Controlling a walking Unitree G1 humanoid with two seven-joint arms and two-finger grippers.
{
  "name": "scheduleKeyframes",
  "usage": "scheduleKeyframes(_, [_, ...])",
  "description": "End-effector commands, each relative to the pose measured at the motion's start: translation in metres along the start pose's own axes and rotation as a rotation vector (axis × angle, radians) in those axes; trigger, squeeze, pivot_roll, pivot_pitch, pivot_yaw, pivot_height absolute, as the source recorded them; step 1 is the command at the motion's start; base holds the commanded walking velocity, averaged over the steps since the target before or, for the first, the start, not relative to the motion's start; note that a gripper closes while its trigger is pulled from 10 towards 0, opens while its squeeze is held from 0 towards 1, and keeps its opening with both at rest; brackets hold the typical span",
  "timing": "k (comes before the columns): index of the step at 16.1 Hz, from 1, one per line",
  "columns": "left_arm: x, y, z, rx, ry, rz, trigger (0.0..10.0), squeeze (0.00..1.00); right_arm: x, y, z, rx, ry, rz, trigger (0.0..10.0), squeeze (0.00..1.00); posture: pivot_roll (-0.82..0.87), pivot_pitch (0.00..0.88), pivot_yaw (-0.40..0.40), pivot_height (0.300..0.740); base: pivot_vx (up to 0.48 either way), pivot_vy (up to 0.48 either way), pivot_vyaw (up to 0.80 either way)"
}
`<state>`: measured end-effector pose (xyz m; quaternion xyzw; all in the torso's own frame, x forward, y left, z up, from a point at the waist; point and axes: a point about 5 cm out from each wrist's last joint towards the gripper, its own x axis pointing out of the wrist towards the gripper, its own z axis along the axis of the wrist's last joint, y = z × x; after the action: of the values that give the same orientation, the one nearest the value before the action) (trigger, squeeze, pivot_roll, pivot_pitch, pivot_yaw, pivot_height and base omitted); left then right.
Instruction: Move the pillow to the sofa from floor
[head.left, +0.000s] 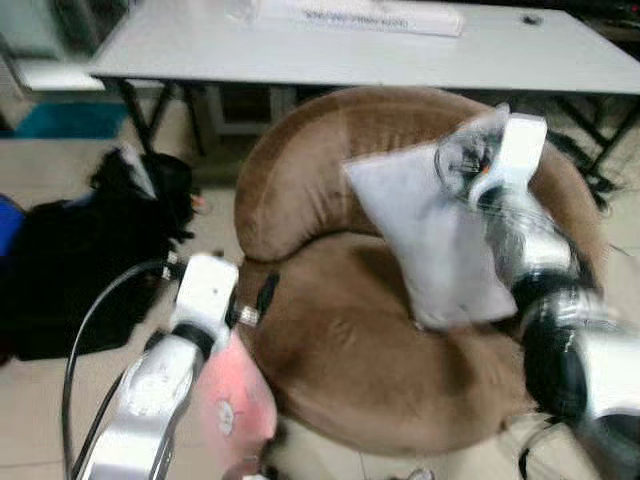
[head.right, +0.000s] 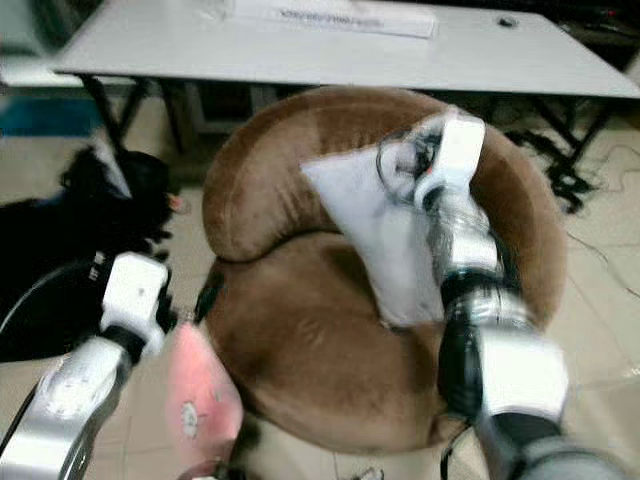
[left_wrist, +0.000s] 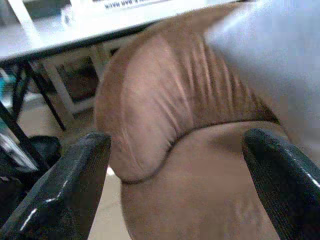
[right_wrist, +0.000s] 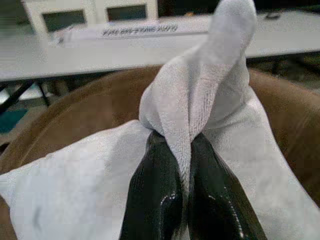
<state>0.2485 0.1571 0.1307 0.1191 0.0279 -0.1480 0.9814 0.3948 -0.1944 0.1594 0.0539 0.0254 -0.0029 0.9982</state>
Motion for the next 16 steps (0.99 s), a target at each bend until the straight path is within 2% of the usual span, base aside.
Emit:
scheduleKeyframes(1, [0.001,0.000,-0.002,-0.001,0.004,0.010,10.0,0.00,0.000,-0.003,0.010,0.000,-0.037,-0.007,10.0,0.00,0.04,0.000,0.001,0.740,0.000,0.000,0.00])
scheduleKeyframes(3, [0.012,-0.001,0.004,0.006,-0.029,0.008,10.0,0.00,-0.014,-0.012,0.011,0.017,-0.072,-0.058,10.0,0.00,0.02,0.000,0.024,0.740,0.000,0.000,0.00])
scheduleKeyframes(5, [0.016,-0.002,0.005,-0.001,-0.040,0.010,10.0,0.00,-0.027,-0.013,0.010,0.010,-0.095,-0.060,10.0,0.00,0.01,0.000,0.033,0.740,0.000,0.000,0.00])
scheduleKeyframes(6, [0.019,-0.001,0.004,-0.017,-0.038,0.020,10.0,0.00,-0.042,-0.010,0.005,0.021,-0.102,-0.054,10.0,0.00,-0.01,0.000,0.047,0.740,0.000,0.000,0.00])
scheduleKeyframes(7, [0.020,0.000,-0.002,-0.011,-0.012,0.030,10.0,0.00,-0.062,-0.002,-0.007,0.025,-0.120,-0.022,10.0,0.00,-0.02,0.000,0.056,0.740,0.000,0.000,0.00])
scheduleKeyframes(8, [0.021,0.000,-0.005,0.008,0.003,0.032,10.0,0.00,-0.075,0.002,-0.016,0.032,-0.108,-0.021,10.0,0.00,-0.02,0.000,0.061,0.740,0.000,0.000,0.00])
scheduleKeyframes(10, [0.023,0.002,-0.006,0.026,0.006,0.032,10.0,0.00,-0.086,0.005,-0.023,0.042,-0.091,-0.049,10.0,0.00,-0.02,0.000,0.068,0.740,0.000,-0.157,0.00])
scheduleKeyframes(13, [0.027,0.000,-0.005,0.021,-0.002,0.022,10.0,0.00,-0.097,0.018,-0.021,0.057,-0.076,-0.051,10.0,0.00,-0.04,0.000,0.081,0.740,0.000,-0.471,0.00])
scheduleKeyframes(16, [0.032,-0.005,-0.004,0.011,-0.016,0.014,10.0,0.00,-0.101,0.029,-0.021,-0.002,-0.049,0.028,10.0,0.00,-0.06,0.000,0.079,0.740,0.000,-0.480,0.00])
